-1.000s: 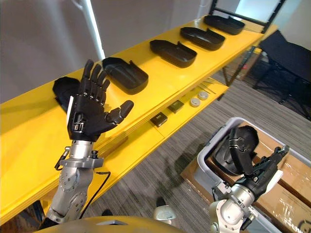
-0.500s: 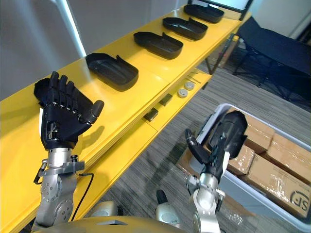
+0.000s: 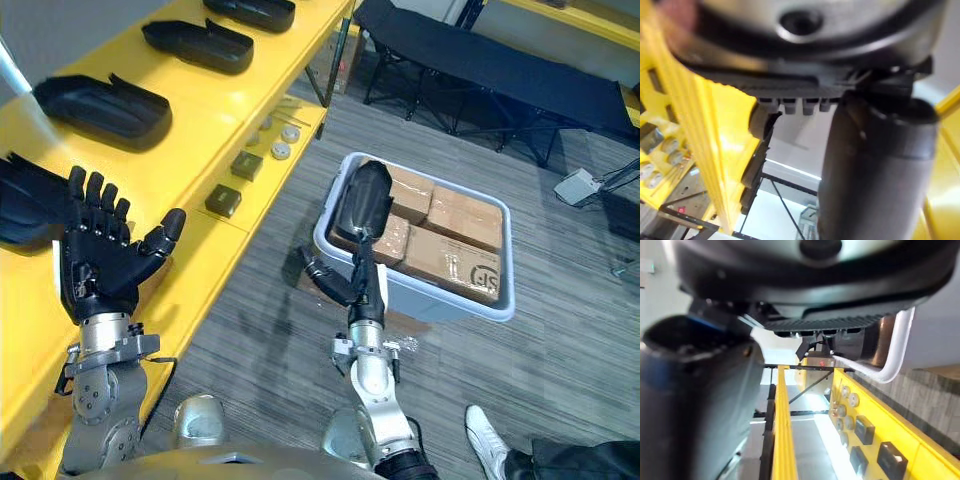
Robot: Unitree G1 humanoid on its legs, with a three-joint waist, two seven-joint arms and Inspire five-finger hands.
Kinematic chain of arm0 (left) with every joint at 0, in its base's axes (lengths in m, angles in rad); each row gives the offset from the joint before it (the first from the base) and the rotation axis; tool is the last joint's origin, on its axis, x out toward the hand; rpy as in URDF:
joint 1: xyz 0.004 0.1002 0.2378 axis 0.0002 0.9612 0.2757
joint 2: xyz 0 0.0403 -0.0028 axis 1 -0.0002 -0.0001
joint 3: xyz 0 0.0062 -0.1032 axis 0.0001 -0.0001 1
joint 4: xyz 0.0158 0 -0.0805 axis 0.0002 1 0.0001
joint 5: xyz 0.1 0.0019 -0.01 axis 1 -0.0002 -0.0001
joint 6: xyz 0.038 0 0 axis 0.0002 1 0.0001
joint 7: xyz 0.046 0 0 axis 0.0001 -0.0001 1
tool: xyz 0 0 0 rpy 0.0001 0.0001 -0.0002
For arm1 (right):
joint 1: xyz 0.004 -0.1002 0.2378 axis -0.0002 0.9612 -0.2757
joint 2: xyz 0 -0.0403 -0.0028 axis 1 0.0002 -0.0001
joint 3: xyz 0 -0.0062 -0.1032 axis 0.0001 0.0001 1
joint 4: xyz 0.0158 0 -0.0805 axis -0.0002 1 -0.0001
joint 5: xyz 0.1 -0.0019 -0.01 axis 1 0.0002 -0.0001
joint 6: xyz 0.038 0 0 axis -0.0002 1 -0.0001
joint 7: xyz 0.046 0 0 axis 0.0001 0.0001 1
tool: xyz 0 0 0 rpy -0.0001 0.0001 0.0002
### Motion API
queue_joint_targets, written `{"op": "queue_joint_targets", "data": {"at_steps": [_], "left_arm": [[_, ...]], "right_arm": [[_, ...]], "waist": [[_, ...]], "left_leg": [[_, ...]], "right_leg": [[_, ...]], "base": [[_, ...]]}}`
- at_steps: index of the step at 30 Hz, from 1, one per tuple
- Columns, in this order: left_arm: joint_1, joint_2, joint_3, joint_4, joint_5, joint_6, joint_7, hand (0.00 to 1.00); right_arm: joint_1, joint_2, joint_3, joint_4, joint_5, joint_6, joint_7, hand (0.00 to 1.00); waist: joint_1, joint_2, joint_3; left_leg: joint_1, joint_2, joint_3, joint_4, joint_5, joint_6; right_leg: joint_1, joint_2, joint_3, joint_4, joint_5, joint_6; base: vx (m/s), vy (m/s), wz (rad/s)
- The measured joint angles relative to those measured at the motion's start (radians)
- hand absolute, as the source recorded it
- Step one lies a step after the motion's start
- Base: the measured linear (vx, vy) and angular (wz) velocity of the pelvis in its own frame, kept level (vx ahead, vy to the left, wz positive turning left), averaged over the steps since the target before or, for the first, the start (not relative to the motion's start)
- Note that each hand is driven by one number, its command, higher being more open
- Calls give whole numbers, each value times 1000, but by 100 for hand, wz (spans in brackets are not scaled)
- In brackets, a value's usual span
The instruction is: Walk over and take three plastic housings, then place them on the shelf
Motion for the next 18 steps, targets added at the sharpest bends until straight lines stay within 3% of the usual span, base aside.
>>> {"op": "queue_joint_targets", "data": {"at_steps": [2,3,5,7,9,11,13,15,18], "left_arm": [[9,-36,-44,32,-2,3,0,100],[10,-44,-61,34,-5,6,-1,100],[-5,-55,-125,39,-5,9,8,100],[-35,-66,-167,62,-7,12,22,100],[-72,-80,-166,78,-51,12,38,100],[-77,-81,-138,77,-89,12,30,100],[-71,-93,-120,75,-89,7,10,100],[-54,-83,-119,73,-93,6,-28,100],[-25,-78,-96,78,-162,0,-101,100]], "right_arm": [[7,-17,-11,28,4,19,-15,100],[6,-22,-16,33,4,23,-18,100],[8,-36,-35,34,-2,37,-24,100],[1,-66,-45,34,-3,38,-24,100],[6,-111,-67,27,-10,32,-12,100],[38,-123,-94,-4,-46,22,-5,100],[54,-138,-129,-18,-44,-7,7,100],[52,-143,-187,-18,-41,-15,12,100],[1,-151,-228,-18,-41,-59,-15,100]], "waist": [[0,23,-9],[-4,29,-10],[-35,33,-7],[-66,43,-1],[-86,58,11],[-85,77,15],[-76,95,24],[-63,118,23],[-37,115,24]], "left_leg": [[-6,13,-82,-76,48,-44],[-6,24,-89,-95,68,-49],[2,54,-96,-135,99,-80],[6,62,-112,-129,120,-55],[3,59,-122,-83,171,20],[-14,53,-127,-50,202,62],[-30,8,-187,-36,143,23],[-26,-63,-241,-71,75,32],[25,-94,-267,-190,67,19]], "right_leg": [[13,67,-39,-82,-65,36],[10,86,-47,-101,-75,49],[2,122,-51,-126,-136,95],[-8,135,-44,-111,-169,87],[0,137,-45,-103,-179,77],[19,137,-47,-131,-184,67],[34,132,-43,-181,-176,70],[33,125,-44,-199,-161,77],[18,117,-39,-223,-129,97]], "base": [[67,-380,-35],[91,-310,-56],[86,-326,-47],[52,-235,-33],[26,-170,-22],[21,-143,-11],[25,-38,-8],[5,85,1],[-22,114,-7]]}}
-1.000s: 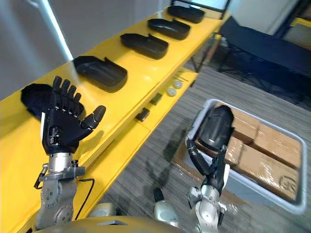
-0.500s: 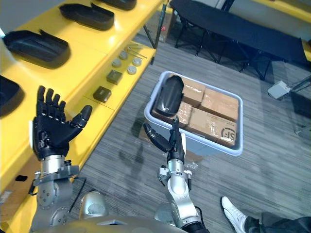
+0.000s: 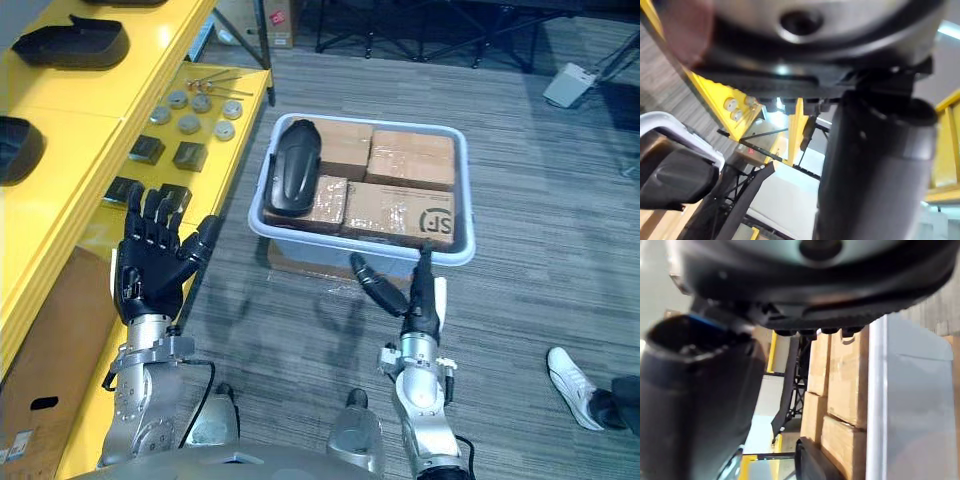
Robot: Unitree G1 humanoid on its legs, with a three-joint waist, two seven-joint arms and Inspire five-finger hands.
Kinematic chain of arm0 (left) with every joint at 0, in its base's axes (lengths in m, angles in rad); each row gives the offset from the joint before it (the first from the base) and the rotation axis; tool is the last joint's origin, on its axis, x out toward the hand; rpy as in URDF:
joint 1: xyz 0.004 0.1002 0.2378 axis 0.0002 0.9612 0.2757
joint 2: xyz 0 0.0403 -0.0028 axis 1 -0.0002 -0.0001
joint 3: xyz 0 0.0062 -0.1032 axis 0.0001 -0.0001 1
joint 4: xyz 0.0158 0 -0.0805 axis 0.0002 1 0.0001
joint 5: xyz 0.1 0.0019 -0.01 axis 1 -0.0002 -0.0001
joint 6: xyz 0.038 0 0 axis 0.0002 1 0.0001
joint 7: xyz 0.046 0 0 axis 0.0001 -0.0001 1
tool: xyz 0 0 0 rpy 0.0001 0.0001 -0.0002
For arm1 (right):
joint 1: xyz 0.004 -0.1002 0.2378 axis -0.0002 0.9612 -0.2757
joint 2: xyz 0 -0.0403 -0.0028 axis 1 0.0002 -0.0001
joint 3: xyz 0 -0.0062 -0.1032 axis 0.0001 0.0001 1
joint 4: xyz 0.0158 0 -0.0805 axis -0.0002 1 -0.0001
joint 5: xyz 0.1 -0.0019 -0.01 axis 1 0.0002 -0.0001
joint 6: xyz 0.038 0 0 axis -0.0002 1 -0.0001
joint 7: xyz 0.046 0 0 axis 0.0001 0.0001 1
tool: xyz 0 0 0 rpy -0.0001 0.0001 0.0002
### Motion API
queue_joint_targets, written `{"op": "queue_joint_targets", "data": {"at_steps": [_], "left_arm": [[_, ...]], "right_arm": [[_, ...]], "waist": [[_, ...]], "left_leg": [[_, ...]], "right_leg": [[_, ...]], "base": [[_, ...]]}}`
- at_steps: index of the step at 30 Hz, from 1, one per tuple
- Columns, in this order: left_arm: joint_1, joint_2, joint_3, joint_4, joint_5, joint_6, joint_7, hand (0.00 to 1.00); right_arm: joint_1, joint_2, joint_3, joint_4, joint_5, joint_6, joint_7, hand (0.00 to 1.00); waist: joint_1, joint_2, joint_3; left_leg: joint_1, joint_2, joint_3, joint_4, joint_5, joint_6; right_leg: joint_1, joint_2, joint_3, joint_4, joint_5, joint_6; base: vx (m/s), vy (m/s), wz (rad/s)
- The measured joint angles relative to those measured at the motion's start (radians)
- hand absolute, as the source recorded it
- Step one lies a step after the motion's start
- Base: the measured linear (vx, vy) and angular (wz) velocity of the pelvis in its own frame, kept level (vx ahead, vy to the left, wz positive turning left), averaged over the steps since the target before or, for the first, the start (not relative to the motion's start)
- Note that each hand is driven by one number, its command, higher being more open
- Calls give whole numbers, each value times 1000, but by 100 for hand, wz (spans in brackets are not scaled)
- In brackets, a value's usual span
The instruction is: Walk over and take three plastic housings, then place them on the shelf
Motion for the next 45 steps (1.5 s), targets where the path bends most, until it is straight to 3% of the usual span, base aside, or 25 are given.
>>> {"op": "queue_joint_targets", "data": {"at_steps": [1,4,9,13,19,22,28,36,39,45], "left_arm": [[-2,10,11,12,4,1,-17,100],[2,36,17,13,0,4,-36,100],[-3,98,52,34,69,39,-76,100],[-1,107,64,79,83,62,-102,100],[20,125,66,86,78,75,-164,100],[18,134,66,92,66,72,-181,100],[9,135,67,171,44,44,-203,100],[-40,131,86,287,22,2,-195,100],[-51,120,84,323,3,-17,-196,100],[-52,113,84,367,0,-39,-199,100]], "right_arm": [[-43,2,-5,-1,2,-6,-31,100],[-103,7,-32,30,51,11,-35,100],[-338,-34,-120,329,180,65,-56,100],[-516,-119,-123,456,241,119,-61,100],[-816,-320,-115,704,280,165,-101,100],[-924,-396,-88,813,297,209,-99,100],[-1047,-430,-13,964,333,289,-44,100],[-1204,-505,47,1123,328,408,11,100],[-1255,-538,99,1129,328,419,14,100],[-1296,-564,124,1129,328,420,14,100]], "waist": [[13,-19,11],[33,-48,13],[91,-83,24],[104,-89,52],[155,-100,127],[176,-101,151],[205,-104,165],[257,-71,213],[259,-49,230],[279,-45,234]], "left_leg": [[0,-16,1,-9,2,-15],[0,-46,0,-3,2,-15],[-40,-72,-29,21,5,-10],[-102,-72,-67,64,7,-12],[-183,-71,-101,107,12,-15],[-236,-71,-127,144,13,-14],[-315,-74,-146,193,8,-7],[-442,-78,-178,272,-8,13],[-476,-78,-198,276,5,8],[-511,-76,-219,290,25,-4]], "right_leg": [[-4,-13,9,-22,31,8],[11,-38,9,-55,68,14],[29,-57,-22,-114,121,15],[22,-49,-52,-135,126,23],[-19,-42,-66,-134,150,21],[-43,-37,-87,-134,167,16],[-89,-33,-94,-134,204,6],[-165,-24,-118,-136,254,0],[-184,-18,-138,-137,253,0],[-199,-8,-152,-143,253,0]], "base": [[-65,214,-16],[-57,153,-2],[-80,72,13],[-108,-18,22],[-112,16,11],[-52,22,15],[-40,38,6],[-98,53,2],[-55,-11,11],[-19,-11,6]]}}
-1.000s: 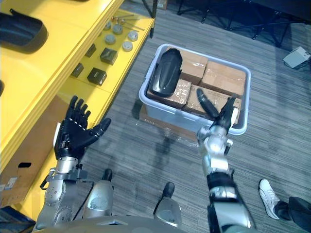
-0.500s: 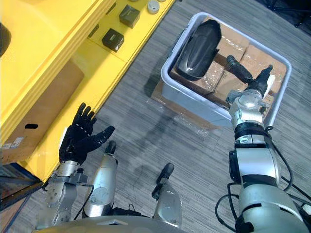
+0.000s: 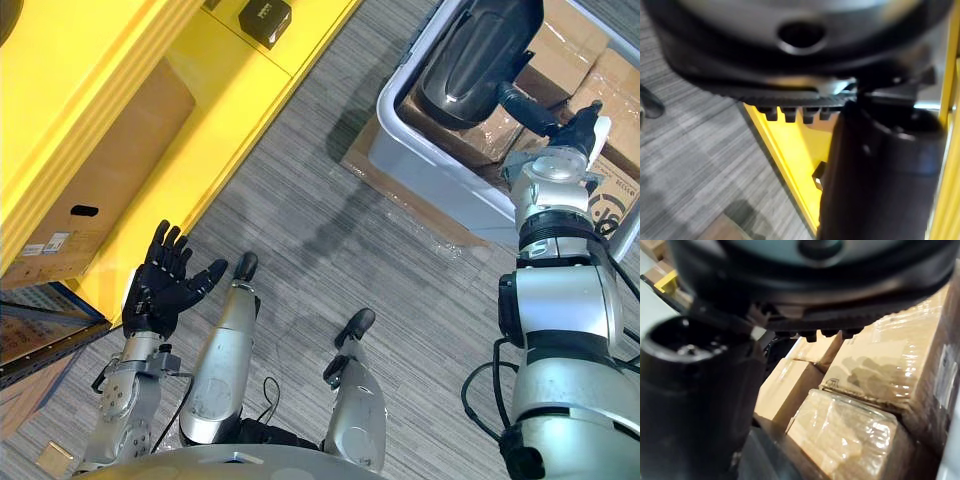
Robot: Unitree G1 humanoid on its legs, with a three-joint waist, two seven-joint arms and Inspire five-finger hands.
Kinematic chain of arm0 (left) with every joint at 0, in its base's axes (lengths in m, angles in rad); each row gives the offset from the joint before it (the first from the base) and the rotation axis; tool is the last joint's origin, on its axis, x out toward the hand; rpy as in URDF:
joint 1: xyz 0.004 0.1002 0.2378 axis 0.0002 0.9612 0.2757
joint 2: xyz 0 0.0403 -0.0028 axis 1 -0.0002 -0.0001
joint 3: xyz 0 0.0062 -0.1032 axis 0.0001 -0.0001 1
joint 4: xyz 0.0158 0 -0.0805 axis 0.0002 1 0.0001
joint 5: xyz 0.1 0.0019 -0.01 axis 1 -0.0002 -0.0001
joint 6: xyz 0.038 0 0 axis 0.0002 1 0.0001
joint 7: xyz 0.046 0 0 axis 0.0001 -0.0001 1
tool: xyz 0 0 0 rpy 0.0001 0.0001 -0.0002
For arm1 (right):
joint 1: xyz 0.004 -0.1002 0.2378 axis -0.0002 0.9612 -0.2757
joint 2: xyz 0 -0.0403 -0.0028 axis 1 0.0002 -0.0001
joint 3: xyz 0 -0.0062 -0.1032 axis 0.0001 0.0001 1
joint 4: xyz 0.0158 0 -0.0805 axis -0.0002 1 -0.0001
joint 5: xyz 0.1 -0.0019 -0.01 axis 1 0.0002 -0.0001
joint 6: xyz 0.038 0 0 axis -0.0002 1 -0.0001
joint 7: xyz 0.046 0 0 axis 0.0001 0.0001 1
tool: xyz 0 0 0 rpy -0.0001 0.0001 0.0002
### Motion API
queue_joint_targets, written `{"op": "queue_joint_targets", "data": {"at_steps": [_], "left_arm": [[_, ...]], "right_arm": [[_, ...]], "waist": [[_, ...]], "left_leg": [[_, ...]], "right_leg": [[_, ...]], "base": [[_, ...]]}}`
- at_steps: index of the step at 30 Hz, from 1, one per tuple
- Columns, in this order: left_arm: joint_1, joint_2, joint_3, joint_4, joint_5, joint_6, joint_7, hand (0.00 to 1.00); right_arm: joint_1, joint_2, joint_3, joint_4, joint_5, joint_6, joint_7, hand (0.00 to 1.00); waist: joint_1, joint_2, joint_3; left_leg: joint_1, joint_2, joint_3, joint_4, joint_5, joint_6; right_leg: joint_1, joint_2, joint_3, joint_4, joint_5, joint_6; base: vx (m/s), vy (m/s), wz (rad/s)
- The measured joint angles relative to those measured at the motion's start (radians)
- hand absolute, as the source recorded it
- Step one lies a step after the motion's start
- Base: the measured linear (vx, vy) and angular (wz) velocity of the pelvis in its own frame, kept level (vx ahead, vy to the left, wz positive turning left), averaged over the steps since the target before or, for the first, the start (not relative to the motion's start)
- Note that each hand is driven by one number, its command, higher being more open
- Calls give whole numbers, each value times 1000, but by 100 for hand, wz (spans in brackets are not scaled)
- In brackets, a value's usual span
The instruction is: Walk over and take three plastic housings, then place them on the shelf
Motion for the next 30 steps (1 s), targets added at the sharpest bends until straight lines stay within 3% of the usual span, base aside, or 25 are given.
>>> {"op": "queue_joint_targets", "data": {"at_steps": [8,19,28,29,30], "left_arm": [[-10,0,2,33,-11,-29,-6,100],[-64,-29,-20,97,-32,-40,19,100],[-89,-39,-35,129,-46,-41,34,100],[-92,-39,-40,132,-51,-41,37,100],[-92,-40,-43,133,-54,-40,41,100]], "right_arm": [[-34,-2,36,-3,4,-10,-8,100],[-36,6,38,-26,45,22,-86,100],[-67,32,93,-52,114,180,-141,100],[-71,32,102,-52,116,187,-144,0],[-76,32,107,-52,124,199,-145,0]], "waist": [[21,8,4],[37,10,6],[32,15,7],[32,18,6],[33,19,6]], "left_leg": [[-46,0,-30,39,-10,7],[-111,1,-41,69,-5,-3],[-118,8,-25,69,-7,-4],[-117,8,-24,69,-7,-4],[-115,9,-22,66,-6,-4]], "right_leg": [[-11,10,-21,12,-27,-5],[-62,16,-23,17,-17,7],[-88,17,-3,27,-16,6],[-88,17,-2,27,-16,5],[-88,17,0,27,-16,5]], "base": [[-49,12,6],[3,2,-1],[-14,4,-6],[-21,6,-5],[0,0,0]]}}
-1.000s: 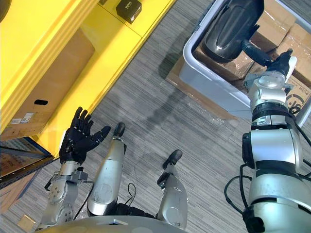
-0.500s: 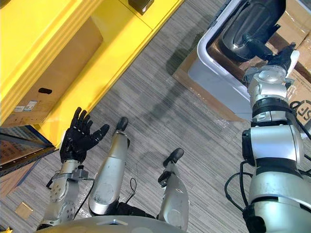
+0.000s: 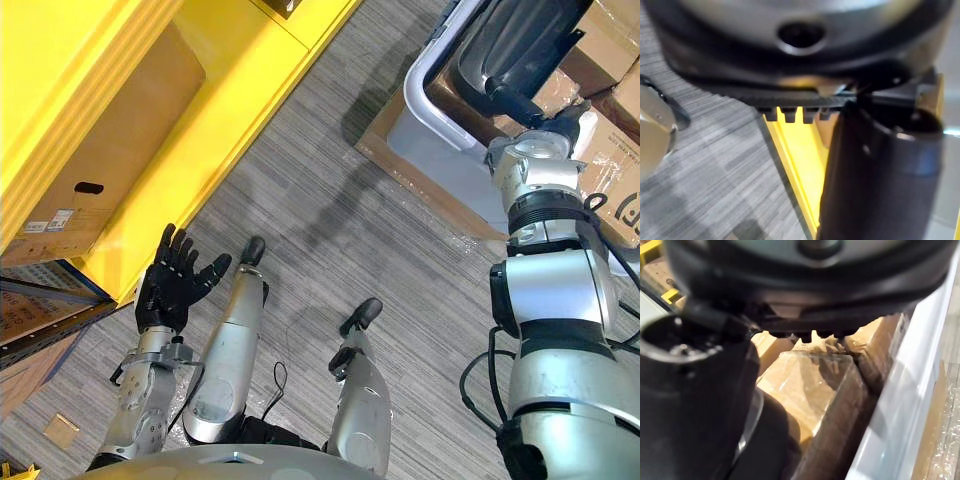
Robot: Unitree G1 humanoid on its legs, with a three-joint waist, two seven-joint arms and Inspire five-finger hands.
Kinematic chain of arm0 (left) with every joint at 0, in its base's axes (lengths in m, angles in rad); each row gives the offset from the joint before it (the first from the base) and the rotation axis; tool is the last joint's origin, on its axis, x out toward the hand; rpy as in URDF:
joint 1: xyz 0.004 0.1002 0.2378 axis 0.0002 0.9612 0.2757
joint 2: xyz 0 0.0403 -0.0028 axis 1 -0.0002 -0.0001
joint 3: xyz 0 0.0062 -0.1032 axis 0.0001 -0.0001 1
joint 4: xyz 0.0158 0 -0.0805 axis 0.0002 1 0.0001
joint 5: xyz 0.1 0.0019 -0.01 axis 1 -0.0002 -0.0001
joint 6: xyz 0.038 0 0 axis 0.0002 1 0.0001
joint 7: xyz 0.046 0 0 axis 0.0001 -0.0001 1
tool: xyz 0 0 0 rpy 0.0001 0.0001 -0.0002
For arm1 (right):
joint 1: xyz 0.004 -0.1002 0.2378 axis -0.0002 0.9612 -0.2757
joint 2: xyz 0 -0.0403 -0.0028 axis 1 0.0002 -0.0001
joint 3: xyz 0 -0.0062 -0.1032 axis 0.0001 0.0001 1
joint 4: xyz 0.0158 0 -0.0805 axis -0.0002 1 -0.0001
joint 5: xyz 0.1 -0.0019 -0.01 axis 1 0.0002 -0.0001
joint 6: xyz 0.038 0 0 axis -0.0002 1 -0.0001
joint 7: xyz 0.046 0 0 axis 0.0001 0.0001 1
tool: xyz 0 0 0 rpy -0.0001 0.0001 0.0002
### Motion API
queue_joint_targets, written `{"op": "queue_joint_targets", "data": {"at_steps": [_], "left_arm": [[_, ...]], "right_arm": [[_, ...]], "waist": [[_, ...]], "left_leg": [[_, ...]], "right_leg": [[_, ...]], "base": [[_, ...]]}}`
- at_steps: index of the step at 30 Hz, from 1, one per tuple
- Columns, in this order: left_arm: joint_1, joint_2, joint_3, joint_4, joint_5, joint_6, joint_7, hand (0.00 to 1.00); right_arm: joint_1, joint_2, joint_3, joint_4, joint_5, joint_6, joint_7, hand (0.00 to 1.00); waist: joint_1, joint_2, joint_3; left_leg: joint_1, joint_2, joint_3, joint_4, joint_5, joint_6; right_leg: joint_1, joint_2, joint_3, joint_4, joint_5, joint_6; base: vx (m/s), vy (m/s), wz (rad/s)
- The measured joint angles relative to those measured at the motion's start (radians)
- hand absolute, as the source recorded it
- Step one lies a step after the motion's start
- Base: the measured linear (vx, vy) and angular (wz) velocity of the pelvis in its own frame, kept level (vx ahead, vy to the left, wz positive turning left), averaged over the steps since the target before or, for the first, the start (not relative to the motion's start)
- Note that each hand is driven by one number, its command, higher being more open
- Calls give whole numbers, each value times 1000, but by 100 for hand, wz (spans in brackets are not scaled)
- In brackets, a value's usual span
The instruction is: Walk over and take three plastic housings, then place them on the shelf
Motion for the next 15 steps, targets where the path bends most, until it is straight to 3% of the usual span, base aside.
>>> {"op": "queue_joint_targets", "data": {"at_steps": [5,9,15], "left_arm": [[0,-5,-13,1,-21,1,6,100],[0,-34,-16,1,-21,3,10,100],[-1,-38,-21,1,-21,2,19,100]], "right_arm": [[-29,-13,7,17,15,47,-19,0],[-30,-83,2,33,14,66,2,0],[-29,-112,-60,83,-25,105,42,0]], "waist": [[2,4,0],[1,21,2],[-1,46,4]], "left_leg": [[13,-1,9,-18,4,1],[13,-1,9,-23,4,0],[13,0,12,-29,6,-1]], "right_leg": [[0,-5,5,-2,0,0],[-1,-5,4,-2,-1,-1],[-7,-5,6,-3,-2,-3]], "base": [[0,0,0],[0,0,0],[0,0,0]]}}
